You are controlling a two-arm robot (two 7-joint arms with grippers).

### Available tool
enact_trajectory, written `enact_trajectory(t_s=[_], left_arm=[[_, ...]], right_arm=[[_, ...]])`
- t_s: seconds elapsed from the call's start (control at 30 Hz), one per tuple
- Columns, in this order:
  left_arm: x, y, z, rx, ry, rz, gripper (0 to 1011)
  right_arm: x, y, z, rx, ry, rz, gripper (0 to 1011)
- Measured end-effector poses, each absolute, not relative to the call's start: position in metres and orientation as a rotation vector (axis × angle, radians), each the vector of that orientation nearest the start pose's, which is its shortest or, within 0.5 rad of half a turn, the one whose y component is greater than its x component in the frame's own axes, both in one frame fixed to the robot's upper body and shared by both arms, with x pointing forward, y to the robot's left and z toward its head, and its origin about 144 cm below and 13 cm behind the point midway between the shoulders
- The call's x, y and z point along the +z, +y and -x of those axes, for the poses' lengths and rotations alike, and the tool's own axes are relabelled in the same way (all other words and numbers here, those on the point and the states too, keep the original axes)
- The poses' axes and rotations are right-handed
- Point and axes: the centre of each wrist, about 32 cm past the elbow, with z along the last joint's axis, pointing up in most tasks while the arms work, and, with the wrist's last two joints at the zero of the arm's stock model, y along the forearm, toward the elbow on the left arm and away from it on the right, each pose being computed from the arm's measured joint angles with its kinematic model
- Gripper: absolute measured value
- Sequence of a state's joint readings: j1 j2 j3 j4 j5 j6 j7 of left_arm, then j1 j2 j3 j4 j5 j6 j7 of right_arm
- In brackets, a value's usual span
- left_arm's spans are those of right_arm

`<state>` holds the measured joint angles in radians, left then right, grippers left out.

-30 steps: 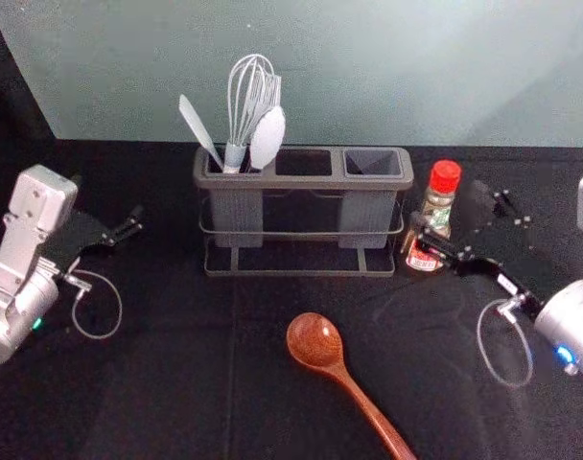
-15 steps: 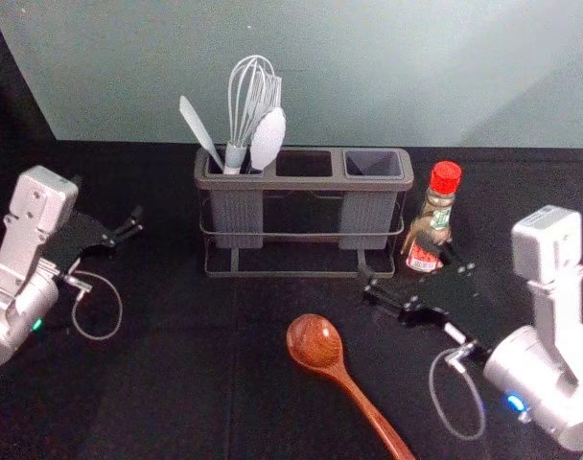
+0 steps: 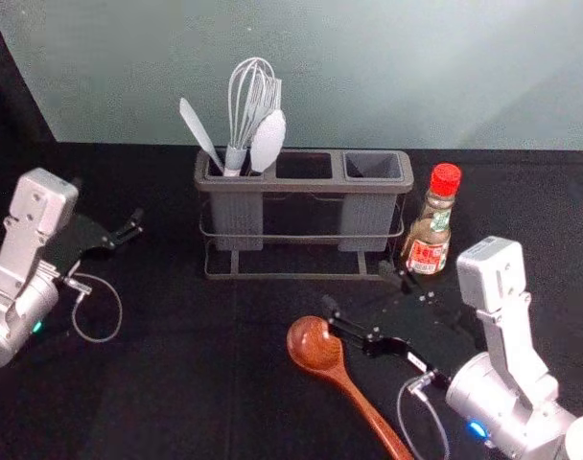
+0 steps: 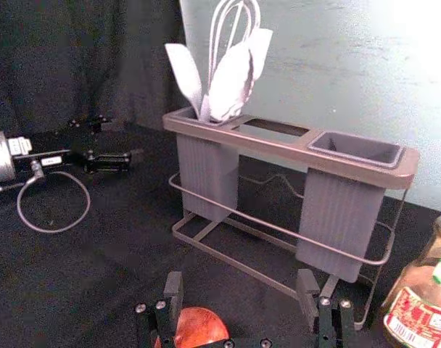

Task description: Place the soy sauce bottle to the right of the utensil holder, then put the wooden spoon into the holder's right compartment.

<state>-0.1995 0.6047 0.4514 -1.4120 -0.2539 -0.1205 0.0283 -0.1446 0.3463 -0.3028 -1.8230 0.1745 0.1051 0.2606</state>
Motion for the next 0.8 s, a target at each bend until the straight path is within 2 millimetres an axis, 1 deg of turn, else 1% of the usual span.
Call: enact_trajectory(t_s=[0.2,0.8], left_arm=[[1.1398,0.3097,-0.4886,1.248,-0.285,-0.304,1011],[1.1398,0.3097,-0.4886,1.248,-0.285,-0.304,1011]], right_arm=[[1.1562,-0.2091,-0.3988,-0.946,-0.021,0.143,1000],[1.1568,-0.2093,-0.399,-0.945,-0.019,0.147,1000]])
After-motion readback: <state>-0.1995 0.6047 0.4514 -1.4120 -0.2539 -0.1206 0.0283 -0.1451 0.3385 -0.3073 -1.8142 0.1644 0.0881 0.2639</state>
